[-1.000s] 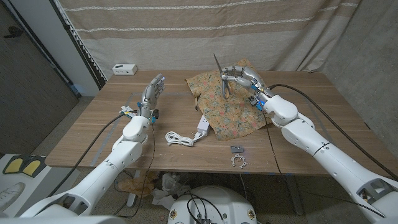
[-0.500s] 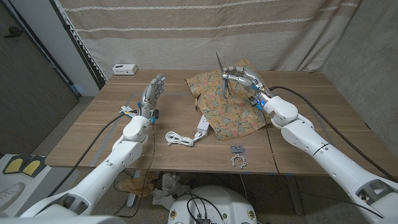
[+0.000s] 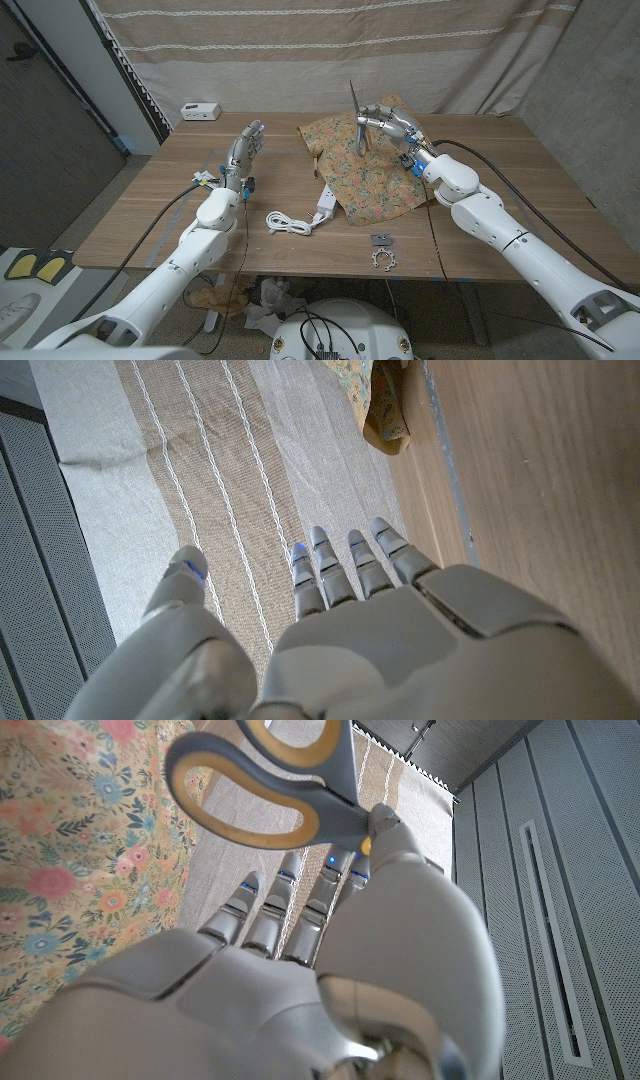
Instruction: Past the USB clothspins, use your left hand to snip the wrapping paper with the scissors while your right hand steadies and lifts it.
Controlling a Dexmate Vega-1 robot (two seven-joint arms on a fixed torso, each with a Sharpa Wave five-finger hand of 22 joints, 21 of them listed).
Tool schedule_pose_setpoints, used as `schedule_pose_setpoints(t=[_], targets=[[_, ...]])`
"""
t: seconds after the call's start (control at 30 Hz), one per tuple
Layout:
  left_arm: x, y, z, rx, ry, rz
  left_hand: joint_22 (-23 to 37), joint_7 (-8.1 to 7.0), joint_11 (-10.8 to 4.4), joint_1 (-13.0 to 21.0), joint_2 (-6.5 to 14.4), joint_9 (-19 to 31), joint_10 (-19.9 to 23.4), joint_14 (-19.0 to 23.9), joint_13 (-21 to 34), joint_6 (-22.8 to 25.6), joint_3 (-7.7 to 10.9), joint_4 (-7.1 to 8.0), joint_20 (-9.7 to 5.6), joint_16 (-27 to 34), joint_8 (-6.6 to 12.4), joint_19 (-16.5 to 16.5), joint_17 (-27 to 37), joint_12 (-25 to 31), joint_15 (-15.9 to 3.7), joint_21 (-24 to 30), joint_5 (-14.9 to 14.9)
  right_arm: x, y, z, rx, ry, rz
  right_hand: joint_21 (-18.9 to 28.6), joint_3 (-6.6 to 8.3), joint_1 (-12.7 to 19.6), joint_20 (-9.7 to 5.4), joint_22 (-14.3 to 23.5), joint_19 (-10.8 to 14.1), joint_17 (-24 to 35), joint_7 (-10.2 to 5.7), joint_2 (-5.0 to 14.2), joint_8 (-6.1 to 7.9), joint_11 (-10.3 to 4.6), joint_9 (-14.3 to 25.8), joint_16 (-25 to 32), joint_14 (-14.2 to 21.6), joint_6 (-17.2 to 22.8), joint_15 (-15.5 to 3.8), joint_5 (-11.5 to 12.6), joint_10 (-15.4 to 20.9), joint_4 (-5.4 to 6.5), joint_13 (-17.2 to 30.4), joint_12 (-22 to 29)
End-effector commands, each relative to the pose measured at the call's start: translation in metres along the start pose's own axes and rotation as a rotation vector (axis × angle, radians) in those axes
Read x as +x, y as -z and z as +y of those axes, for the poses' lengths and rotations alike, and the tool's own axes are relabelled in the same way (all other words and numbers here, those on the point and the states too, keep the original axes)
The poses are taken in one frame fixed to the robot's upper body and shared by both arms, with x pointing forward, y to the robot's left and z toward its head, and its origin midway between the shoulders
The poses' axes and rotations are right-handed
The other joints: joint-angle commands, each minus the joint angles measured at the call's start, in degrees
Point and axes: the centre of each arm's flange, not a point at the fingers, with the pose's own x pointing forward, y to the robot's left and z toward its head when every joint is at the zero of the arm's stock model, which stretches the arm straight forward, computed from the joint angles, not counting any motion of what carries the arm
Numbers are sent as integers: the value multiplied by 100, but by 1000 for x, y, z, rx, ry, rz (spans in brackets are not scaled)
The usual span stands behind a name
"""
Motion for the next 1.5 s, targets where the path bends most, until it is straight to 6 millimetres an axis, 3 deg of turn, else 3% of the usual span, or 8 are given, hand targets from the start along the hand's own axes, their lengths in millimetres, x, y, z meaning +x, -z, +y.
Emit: schedule_pose_setpoints(t=[0.03, 0.2, 0.67, 1.07, 1.17, 1.23, 1.33, 1.5], targets=[[-2, -1, -1, 14, 13, 6, 27, 26, -14, 77, 45, 11, 156, -15, 15, 271, 32, -11, -233, -20, 107, 38, 15, 65, -671, -18, 13, 3, -5, 4, 55, -22, -12, 34, 3, 195, -6, 15, 36, 31, -131, 184, 15, -372, 18, 17, 44, 368, -952, 12, 1191, -10, 23, 24], [1, -4, -1, 39, 49, 10, 27, 156, -73, 152, 51, 13, 376, -31, 16, 858, 60, -28, -238, -14, 256, 26, 16, 106, -676, -32, -12, 4, -5, 4, 70, -38, -3, 36, -4, 191, -7, 16, 43, 33, -129, 178, 17, -372, 13, 16, 39, 378, -947, 8, 1198, -7, 9, 18], [8, -13, -4, 77, 150, 13, 24, 9, -95, 236, 22, 16, 767, -68, 40, 489, 79, -43, -87, -8, 17, -106, 19, 198, -603, -72, -41, 4, -7, 5, 103, -44, 2, 40, -11, 191, -15, 20, 56, 40, -119, 183, 14, -359, 1, 9, 12, 381, -945, -1, 1207, -1, 1, 17], [9, -23, -9, 94, 214, 4, 21, -52, -81, 278, -41, 19, 760, -113, 55, 611, 66, -63, -55, -14, 36, -170, 22, 167, -577, -85, -44, 8, -6, 5, 131, -61, 8, 43, -12, 205, -30, 24, 66, 46, -115, 188, 9, -366, -9, 4, -5, 378, -950, -7, 1206, -4, 10, 23], [10, -25, -11, 90, 224, -2, 20, -106, -85, 286, -50, 19, 741, -132, 57, 594, 62, -63, -45, -17, 21, -186, 23, 152, -570, -87, -45, 9, -7, 6, 138, -62, 4, 44, -12, 209, -36, 24, 69, 48, -121, 190, 9, -368, -11, 4, -7, 380, -953, -8, 1201, -5, 12, 22], [11, -26, -12, 82, 230, -7, 20, -286, -113, 299, -68, 23, 739, -154, 65, 869, 50, -58, -20, -13, 102, -206, 25, 134, -547, -82, -51, 10, -7, 6, 146, -63, 2, 44, -14, 209, -33, 25, 68, 48, -124, 187, 12, -365, -13, 2, -12, 390, -951, -10, 1200, -5, 10, 21], [12, -27, -14, 82, 255, -6, 22, -390, -102, 299, -76, 24, 726, -172, 74, 1262, 33, -44, 3, -6, 216, -219, 30, 114, -538, -73, -68, 11, -8, 6, 150, -63, -5, 44, -14, 213, -35, 26, 70, 50, -124, 189, 11, -370, -15, 1, -16, 388, -953, -11, 1204, -5, 6, 20], [16, -27, -23, 62, 301, -3, 22, -373, -123, 309, -89, 20, 719, -179, 80, 1521, 18, -45, 7, -1, 279, -225, 31, 100, -534, -68, -84, 12, -8, 8, 175, -67, -2, 43, -15, 219, -36, 27, 69, 53, -119, 189, 9, -364, -20, 1, -18, 388, -958, -13, 1201, -7, 1, 16]])
